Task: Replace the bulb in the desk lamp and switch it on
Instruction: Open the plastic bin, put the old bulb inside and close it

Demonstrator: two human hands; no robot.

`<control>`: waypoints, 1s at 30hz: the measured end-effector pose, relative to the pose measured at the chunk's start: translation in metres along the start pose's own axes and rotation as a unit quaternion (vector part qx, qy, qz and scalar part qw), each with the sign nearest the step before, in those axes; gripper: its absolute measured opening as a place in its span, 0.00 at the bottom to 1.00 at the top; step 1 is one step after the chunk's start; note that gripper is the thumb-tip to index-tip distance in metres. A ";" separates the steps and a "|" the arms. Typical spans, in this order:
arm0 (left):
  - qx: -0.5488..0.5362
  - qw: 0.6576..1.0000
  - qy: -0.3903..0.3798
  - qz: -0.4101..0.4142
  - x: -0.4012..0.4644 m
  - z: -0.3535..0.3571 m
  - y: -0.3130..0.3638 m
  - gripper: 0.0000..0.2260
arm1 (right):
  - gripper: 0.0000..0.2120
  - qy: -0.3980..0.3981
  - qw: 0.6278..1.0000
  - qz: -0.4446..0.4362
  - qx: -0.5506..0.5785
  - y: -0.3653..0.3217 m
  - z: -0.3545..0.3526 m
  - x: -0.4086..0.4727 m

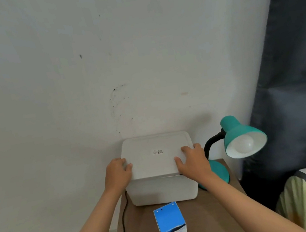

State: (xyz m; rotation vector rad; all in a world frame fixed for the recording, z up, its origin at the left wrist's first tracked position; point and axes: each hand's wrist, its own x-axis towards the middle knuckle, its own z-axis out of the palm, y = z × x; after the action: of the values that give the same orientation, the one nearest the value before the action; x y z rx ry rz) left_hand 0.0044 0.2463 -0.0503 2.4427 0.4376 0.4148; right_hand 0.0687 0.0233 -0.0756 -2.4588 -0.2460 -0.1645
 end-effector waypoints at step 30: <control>0.091 0.989 -0.105 0.046 0.033 0.038 -0.022 0.32 | 0.38 -0.113 0.981 -0.039 -0.153 0.013 0.017 0.045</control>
State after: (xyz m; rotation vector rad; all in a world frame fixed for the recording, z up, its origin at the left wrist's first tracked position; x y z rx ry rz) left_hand 0.0439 0.2563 -0.0867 2.6570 0.2843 0.1574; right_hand 0.1161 0.0297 -0.0885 -2.7767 -0.4439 0.0507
